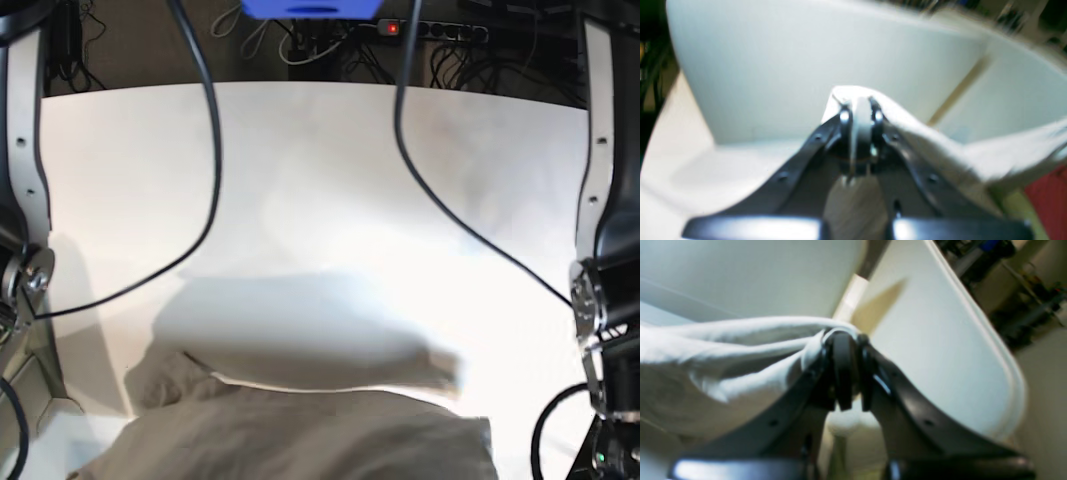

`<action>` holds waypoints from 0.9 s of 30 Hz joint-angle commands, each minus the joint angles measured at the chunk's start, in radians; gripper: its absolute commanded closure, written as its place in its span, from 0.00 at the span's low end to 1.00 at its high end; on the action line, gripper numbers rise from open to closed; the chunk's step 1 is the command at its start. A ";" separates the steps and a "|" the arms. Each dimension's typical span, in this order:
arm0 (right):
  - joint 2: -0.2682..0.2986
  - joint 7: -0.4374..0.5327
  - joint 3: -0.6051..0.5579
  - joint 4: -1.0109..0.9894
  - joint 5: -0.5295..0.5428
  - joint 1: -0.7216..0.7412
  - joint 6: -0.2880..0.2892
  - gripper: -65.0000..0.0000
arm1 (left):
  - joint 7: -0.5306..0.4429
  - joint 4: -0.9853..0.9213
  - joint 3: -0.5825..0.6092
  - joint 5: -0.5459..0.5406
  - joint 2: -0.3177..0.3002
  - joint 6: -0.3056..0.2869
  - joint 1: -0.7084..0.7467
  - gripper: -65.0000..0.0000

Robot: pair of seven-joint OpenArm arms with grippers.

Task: Layout the t-shirt on the table in an organized manner, then fold the t-shirt properly
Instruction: 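Lower the shirt with both grippers, dragging it flat across the table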

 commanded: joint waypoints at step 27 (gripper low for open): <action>-0.249 -0.072 0.325 0.863 0.050 -1.188 0.003 0.98 | 0.357 0.602 -0.343 -0.479 -0.216 -0.008 0.931 1.00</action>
